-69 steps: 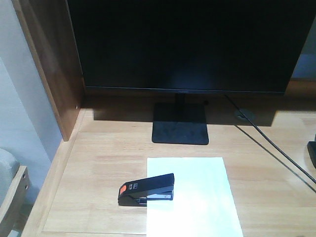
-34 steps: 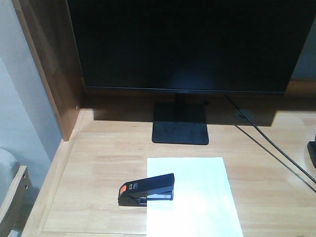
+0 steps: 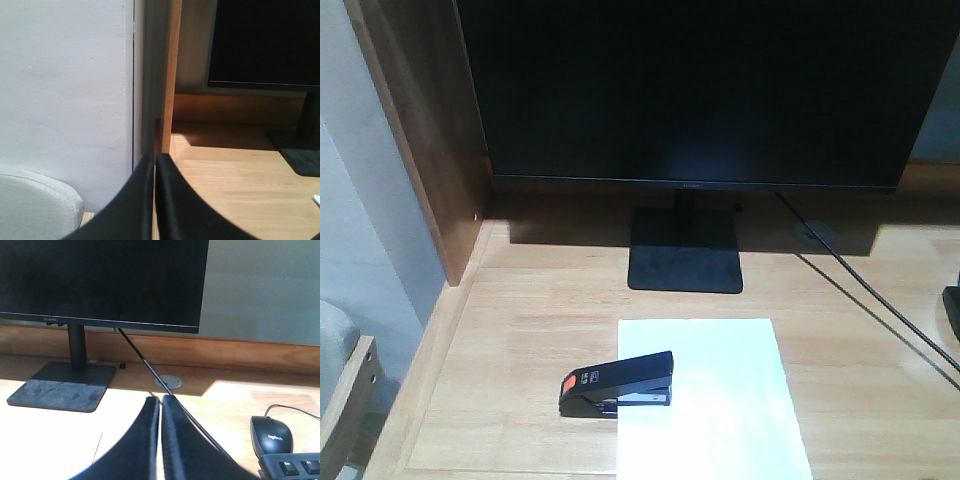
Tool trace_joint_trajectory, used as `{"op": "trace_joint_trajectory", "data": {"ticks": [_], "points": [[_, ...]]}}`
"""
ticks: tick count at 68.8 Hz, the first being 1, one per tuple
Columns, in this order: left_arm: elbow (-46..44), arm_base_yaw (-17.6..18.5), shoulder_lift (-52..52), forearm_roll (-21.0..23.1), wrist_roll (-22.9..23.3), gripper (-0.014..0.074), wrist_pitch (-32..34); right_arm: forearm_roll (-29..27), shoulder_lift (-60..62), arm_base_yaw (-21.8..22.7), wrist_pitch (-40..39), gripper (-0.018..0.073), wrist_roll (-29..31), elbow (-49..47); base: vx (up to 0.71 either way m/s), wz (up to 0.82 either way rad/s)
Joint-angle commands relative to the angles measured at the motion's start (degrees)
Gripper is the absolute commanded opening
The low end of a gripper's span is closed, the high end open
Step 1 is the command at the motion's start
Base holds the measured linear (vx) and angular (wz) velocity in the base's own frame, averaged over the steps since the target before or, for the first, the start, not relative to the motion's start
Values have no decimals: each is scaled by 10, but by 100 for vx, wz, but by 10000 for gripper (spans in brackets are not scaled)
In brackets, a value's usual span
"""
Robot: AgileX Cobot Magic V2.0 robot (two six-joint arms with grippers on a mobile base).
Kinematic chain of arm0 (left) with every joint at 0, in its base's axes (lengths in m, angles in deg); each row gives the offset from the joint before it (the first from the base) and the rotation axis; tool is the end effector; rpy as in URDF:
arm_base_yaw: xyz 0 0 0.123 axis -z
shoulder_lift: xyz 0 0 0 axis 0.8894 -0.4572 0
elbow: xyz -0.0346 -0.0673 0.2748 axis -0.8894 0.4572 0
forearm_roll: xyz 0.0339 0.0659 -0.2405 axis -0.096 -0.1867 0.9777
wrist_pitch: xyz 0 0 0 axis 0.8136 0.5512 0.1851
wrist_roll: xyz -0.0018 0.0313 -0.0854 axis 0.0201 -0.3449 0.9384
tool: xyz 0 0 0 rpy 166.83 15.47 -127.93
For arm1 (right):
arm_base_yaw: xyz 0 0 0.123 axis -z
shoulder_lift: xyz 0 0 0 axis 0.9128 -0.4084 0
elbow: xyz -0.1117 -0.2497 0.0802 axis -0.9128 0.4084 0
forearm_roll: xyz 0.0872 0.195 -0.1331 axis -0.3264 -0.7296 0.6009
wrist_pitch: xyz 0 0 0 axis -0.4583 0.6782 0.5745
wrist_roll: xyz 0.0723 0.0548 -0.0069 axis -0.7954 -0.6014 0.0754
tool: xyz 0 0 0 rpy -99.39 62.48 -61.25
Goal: Grab stapler and paper to desk for stapling
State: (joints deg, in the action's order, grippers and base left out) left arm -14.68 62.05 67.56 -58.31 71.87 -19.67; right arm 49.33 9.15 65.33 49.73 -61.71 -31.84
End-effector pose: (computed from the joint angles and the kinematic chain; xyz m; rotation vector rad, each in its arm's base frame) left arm 0.0562 -0.0001 0.1928 -0.0540 1.6366 -0.0443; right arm 0.0565 -0.0001 0.1923 -0.0594 1.6347 -0.0527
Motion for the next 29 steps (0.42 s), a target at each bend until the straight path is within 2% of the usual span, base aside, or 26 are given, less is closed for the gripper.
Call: {"op": "trace_joint_trajectory", "data": {"ticks": [1, 29], "points": [[7, -1, 9, 1, 5, -6, 43, 1, 5, 1, -41, -7, -2, 3, 0, 0], [7, -1, 9, 1, 5, -6, 43, 2, 5, 1, -38, -7, -2, 3, 0, 0]]}}
